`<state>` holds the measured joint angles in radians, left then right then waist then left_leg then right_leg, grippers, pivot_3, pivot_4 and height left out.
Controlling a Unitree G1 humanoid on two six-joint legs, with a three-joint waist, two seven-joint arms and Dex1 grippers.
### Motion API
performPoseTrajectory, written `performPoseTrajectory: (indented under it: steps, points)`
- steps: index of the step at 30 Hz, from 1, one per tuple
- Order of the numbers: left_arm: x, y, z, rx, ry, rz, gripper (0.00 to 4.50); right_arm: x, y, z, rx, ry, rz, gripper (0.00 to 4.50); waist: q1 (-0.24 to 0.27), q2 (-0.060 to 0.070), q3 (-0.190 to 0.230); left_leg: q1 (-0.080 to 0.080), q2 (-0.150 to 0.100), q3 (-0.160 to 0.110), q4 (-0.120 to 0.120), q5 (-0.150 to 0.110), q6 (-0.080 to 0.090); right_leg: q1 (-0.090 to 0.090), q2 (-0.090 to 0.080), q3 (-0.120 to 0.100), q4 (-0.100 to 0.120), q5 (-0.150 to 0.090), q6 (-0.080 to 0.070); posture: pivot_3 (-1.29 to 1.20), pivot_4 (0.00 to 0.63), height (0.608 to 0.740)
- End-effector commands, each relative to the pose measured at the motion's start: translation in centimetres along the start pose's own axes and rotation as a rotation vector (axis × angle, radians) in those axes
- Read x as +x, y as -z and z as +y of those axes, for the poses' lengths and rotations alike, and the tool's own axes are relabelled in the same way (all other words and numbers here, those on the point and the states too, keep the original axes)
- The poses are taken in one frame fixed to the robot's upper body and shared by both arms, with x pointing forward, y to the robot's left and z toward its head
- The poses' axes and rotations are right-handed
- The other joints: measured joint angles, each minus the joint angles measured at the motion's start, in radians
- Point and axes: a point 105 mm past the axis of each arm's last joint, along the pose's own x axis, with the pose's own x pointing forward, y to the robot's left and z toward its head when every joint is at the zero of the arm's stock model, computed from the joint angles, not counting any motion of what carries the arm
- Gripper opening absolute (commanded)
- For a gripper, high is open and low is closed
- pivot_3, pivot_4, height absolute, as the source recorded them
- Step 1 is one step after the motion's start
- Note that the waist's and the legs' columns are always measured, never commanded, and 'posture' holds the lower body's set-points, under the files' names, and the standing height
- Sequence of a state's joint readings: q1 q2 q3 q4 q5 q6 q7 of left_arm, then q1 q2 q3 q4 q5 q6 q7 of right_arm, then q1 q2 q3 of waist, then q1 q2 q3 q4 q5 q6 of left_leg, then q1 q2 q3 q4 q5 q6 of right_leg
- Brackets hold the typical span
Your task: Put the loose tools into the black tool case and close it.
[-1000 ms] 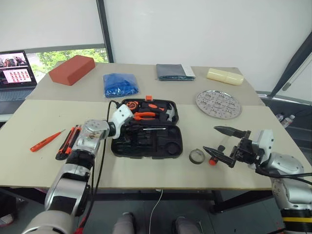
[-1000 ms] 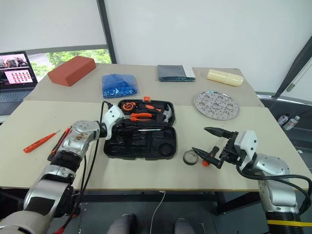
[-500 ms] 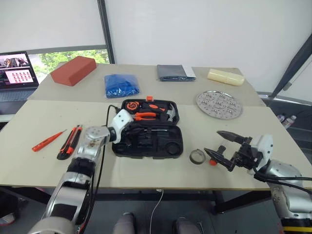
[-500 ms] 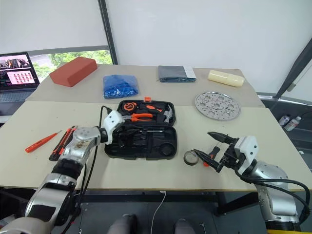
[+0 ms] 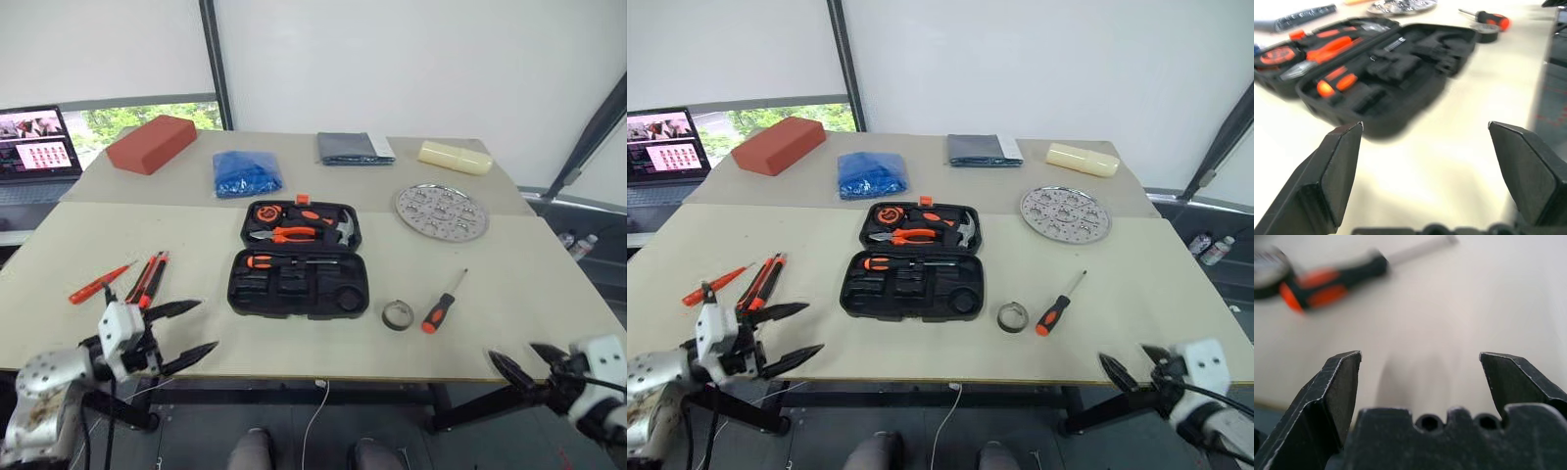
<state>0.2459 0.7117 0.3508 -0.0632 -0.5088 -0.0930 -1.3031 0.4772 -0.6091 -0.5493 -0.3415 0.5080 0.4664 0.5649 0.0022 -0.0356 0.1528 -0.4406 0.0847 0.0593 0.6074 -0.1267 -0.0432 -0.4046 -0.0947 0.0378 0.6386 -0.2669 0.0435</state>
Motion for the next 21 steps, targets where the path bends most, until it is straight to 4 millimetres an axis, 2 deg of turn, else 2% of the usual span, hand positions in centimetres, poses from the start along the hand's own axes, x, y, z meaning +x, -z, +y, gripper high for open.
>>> performPoseTrajectory:
  steps: [1,3,7,10,12,14,15,16,21]
  points:
    - [-0.4,-1.6,-0.9,0.028,0.013,-0.048,4.42,-0.2,-3.4,1.0,-0.024,-0.074,-0.057,4.50,-0.007,0.003,0.000,0.000,0.000,0.000,0.000,0.000,0.000,0.000,-0.001,0.000,-0.002,0.000,0.000,0.00,0.150,0.740]
    - [0.1,-2.2,-0.6,0.031,0.007,-0.077,4.42,0.5,-4.6,2.0,0.004,-0.115,-0.034,4.50,-0.011,0.005,0.001,0.000,0.001,-0.001,-0.002,0.000,0.000,0.000,0.000,-0.001,-0.006,0.000,0.000,0.00,0.150,0.740]
    - [2.0,-3.4,-0.3,0.033,0.046,-0.141,4.42,3.3,-7.3,4.7,0.088,-0.180,0.039,4.50,-0.016,0.005,0.001,-0.001,0.001,-0.001,-0.002,0.000,0.000,0.000,0.000,-0.001,-0.010,0.000,-0.001,0.00,0.150,0.740]
    - [3.3,-4.1,-0.6,0.047,0.067,-0.175,4.42,4.6,-8.2,5.2,0.119,-0.164,0.106,4.50,-0.015,0.004,0.001,-0.001,0.000,0.000,-0.001,0.000,0.001,0.000,0.000,0.000,-0.010,0.002,-0.003,0.00,0.150,0.740]
    - [4.0,-5.6,-1.2,0.064,0.104,-0.213,4.42,6.6,-8.9,5.8,0.176,-0.111,0.152,4.50,-0.014,0.001,-0.001,-0.004,-0.001,0.000,0.000,0.001,0.002,0.000,0.001,0.001,-0.009,0.004,-0.004,0.00,0.150,0.740]
    - [4.4,-6.4,-1.6,0.076,0.126,-0.227,4.42,7.7,-9.6,6.3,0.203,-0.081,0.179,4.50,-0.018,-0.001,-0.002,-0.008,0.000,0.000,0.001,0.000,0.006,0.001,0.003,0.002,-0.008,0.008,-0.007,0.00,0.150,0.740]
    - [4.5,-6.6,-1.9,0.079,0.127,-0.228,4.42,7.7,-9.5,6.2,0.210,-0.069,0.200,4.50,-0.017,0.000,-0.002,-0.013,0.000,-0.001,0.000,0.004,0.013,-0.003,0.005,0.003,-0.008,0.007,-0.005,0.00,0.150,0.740]
    - [4.7,-6.8,-2.0,0.080,0.126,-0.232,4.42,7.9,-9.4,6.2,0.215,-0.054,0.224,4.50,-0.016,0.000,-0.002,-0.017,0.000,-0.002,-0.001,0.003,0.015,-0.007,0.006,0.003,-0.005,0.011,0.003,0.00,0.150,0.740]
    - [5.1,-7.7,-2.8,0.088,0.129,-0.247,4.42,8.9,-8.0,6.5,0.247,-0.022,0.305,4.50,-0.006,0.000,-0.002,-0.020,-0.001,-0.002,-0.001,-0.003,0.022,-0.009,0.006,0.003,-0.005,0.007,0.007,0.00,0.150,0.740]
